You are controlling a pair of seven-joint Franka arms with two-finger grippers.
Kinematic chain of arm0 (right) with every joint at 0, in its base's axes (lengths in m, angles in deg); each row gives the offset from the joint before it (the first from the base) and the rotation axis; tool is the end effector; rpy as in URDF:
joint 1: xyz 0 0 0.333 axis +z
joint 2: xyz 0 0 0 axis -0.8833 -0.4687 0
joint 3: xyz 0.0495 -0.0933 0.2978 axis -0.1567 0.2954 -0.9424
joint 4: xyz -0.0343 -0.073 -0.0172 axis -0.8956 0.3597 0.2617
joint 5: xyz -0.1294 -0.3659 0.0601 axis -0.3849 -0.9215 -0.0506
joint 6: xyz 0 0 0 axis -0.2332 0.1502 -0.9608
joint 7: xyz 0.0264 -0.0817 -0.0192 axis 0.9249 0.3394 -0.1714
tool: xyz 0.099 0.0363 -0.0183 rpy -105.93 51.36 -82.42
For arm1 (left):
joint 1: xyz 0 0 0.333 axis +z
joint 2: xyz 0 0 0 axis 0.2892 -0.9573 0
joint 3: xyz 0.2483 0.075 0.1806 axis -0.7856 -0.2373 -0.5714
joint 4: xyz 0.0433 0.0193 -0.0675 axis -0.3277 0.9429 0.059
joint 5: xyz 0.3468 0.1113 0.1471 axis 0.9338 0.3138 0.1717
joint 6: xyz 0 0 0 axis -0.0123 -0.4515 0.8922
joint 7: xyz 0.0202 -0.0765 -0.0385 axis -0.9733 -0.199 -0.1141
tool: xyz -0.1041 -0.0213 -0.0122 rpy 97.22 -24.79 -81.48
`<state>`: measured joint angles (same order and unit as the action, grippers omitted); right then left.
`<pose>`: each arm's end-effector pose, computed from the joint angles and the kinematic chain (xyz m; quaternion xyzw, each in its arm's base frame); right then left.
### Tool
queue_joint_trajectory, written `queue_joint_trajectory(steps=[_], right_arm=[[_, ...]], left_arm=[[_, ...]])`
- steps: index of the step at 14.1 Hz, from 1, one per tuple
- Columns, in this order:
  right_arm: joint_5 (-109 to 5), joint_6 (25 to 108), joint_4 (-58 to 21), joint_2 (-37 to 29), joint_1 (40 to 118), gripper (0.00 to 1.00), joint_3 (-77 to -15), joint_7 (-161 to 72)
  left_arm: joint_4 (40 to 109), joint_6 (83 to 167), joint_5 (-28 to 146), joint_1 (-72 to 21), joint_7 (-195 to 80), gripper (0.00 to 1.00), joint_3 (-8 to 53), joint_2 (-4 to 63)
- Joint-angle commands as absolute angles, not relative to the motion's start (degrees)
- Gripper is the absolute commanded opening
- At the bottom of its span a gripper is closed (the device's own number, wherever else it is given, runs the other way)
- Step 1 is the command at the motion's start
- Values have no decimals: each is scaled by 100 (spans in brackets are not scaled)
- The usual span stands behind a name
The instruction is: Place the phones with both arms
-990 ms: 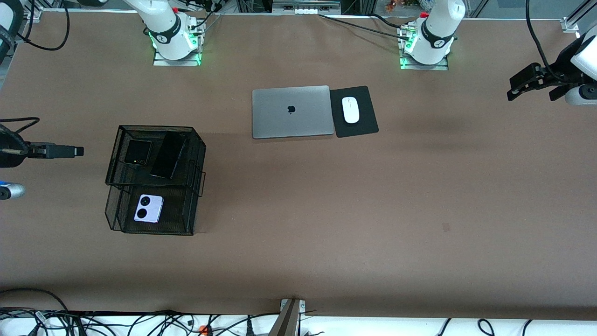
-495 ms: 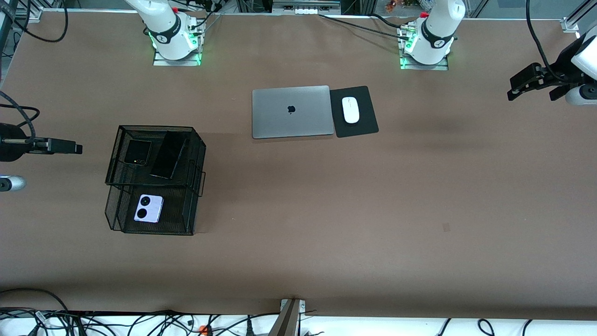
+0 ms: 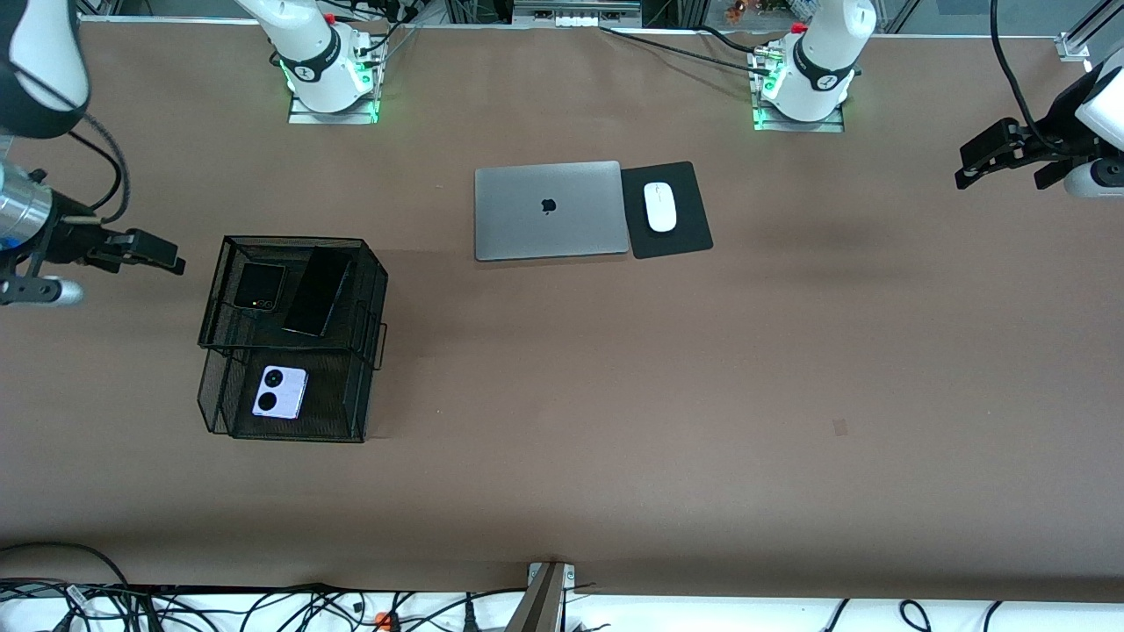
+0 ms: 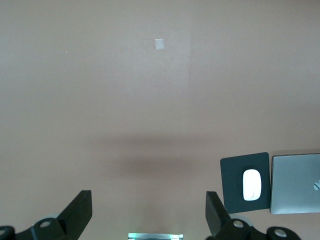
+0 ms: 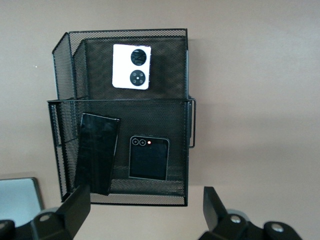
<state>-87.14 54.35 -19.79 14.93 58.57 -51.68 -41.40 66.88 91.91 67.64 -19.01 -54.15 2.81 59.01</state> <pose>0.5834 -0.0304 0.5122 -0.9995 0.0183 0.0157 0.0195 0.5226 -0.0090 0.6370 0.9992 0.0187 -0.0336 0.0057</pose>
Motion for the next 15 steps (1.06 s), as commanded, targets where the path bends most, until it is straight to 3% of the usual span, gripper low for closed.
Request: queue_joint_trajectory(steps=[1, 4, 15], right_arm=[[-8899, 5607, -2010, 1585, 5809, 100, -5247, -4090], [-8934, 5389, -1535, 1321, 5809, 100, -5238, -4107], [-8970, 5124, -1376, 1250, 5809, 100, -5247, -3360]], left_arm=[[6587, 9076, 6720, -1865, -5352, 100, 298, 5920], [6596, 9076, 6720, -1865, -5352, 100, 298, 5920], [6595, 9067, 6720, -1865, -5370, 100, 298, 5920]])
